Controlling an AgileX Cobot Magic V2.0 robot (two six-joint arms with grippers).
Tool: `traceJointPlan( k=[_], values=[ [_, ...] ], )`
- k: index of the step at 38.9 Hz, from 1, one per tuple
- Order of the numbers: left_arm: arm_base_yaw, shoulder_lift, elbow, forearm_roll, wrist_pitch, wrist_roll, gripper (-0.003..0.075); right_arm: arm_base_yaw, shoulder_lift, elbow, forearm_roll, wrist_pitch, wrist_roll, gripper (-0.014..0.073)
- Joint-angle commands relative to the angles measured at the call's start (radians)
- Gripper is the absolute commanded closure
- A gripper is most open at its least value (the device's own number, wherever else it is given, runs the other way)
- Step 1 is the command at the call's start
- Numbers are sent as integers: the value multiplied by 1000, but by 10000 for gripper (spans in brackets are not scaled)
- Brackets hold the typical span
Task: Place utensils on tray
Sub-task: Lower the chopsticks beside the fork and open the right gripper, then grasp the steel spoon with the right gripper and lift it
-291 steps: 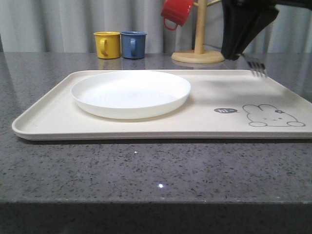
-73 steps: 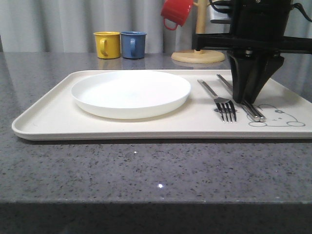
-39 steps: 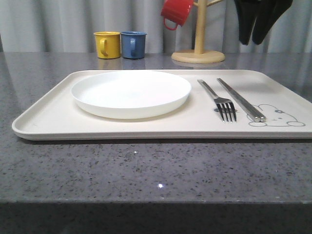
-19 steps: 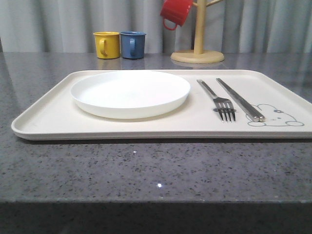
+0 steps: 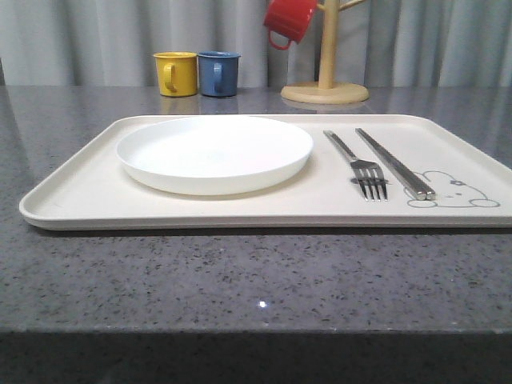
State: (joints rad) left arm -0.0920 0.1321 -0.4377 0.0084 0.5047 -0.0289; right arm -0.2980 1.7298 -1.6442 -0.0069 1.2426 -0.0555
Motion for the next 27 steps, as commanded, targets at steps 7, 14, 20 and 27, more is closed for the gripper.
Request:
traceJointPlan(
  k=[7,14,20,27],
  values=[
    [3,11,-26,-8,-83,-10,738,-3,24,26,7,96,-44,207],
    [3,11,-26,-8,-83,-10,738,-3,58,26,-5,95,-44,235],
    [3,11,-26,-8,-83,-10,738,-3,90,26,-17,95,-44,235],
    [3,11,-26,-8,-83,-10,738,-3,108,26,-32,95,-44,235]
  ],
)
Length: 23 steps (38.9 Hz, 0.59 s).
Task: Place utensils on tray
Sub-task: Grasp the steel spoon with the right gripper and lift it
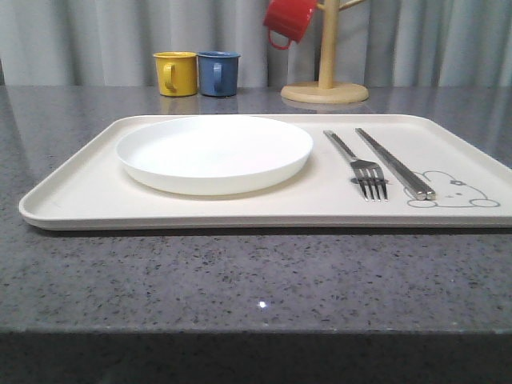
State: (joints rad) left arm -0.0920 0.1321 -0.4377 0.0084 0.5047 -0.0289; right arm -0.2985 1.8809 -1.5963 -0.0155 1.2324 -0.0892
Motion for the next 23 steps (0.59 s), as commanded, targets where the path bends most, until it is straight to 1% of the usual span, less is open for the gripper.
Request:
traceJointPlan(
  k=[1,14,18,22,23],
  values=[
    [3,11,-26,-8,-83,-10,738,-2,-40,-22,-23,105,-10,235],
    [3,11,-26,-8,-83,-10,738,-2,-23,-22,-23,105,-10,241],
    [3,11,-26,-8,-83,-10,738,-2,-21,-22,-23,105,-10,309],
    [3,11,-26,-8,-83,-10,738,-2,-21,-22,-23,105,-10,428],
    [3,11,-26,-8,-83,-10,738,-2,-21,-22,-23,105,-10,444]
  ],
)
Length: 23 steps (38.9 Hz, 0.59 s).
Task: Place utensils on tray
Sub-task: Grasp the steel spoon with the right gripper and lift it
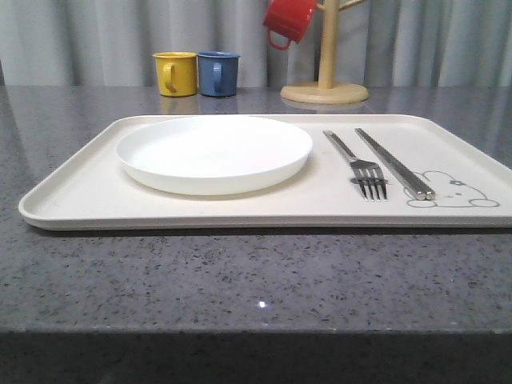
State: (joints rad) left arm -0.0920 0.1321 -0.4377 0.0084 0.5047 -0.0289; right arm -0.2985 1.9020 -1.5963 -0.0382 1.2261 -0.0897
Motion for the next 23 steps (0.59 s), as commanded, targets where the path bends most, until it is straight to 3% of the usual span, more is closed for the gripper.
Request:
traceJointPlan(
  k=[1,9,23],
  values=[
    [3,11,-26,-8,-83,-10,738,-2,-43,-22,-1,111,-10,477],
    [3,11,-26,-8,-83,-10,738,-2,-45,-22,-1,111,-9,634],
    [3,11,-26,-8,-83,-10,738,24,-164,-24,1,111,54,640]
  ],
)
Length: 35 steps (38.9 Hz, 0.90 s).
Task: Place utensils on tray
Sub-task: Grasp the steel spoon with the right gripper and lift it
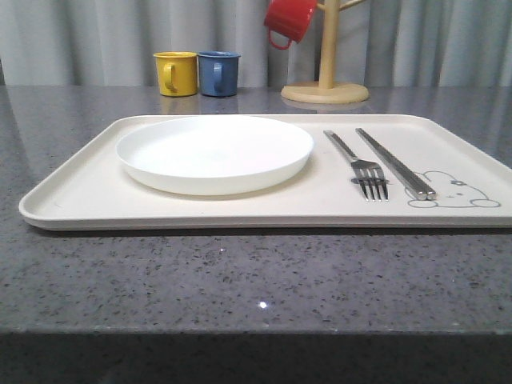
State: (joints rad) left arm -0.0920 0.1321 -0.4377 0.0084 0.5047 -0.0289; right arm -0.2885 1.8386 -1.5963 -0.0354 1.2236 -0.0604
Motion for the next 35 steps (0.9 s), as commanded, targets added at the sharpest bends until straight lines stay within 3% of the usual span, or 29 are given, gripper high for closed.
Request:
traceJointPlan(
  k=[1,8,20,35],
  values=[
    [3,11,-26,-8,-83,-10,738,26,-117,-24,-1,114,33,640],
    [3,11,-26,-8,-83,-10,738,134,-187,-24,-1,114,128,640],
    [3,11,-26,-8,-83,-10,738,424,-195,-24,35,108,276,640],
    [3,11,-26,-8,-83,-10,738,521,-110,-24,102,100,316,640]
  ],
)
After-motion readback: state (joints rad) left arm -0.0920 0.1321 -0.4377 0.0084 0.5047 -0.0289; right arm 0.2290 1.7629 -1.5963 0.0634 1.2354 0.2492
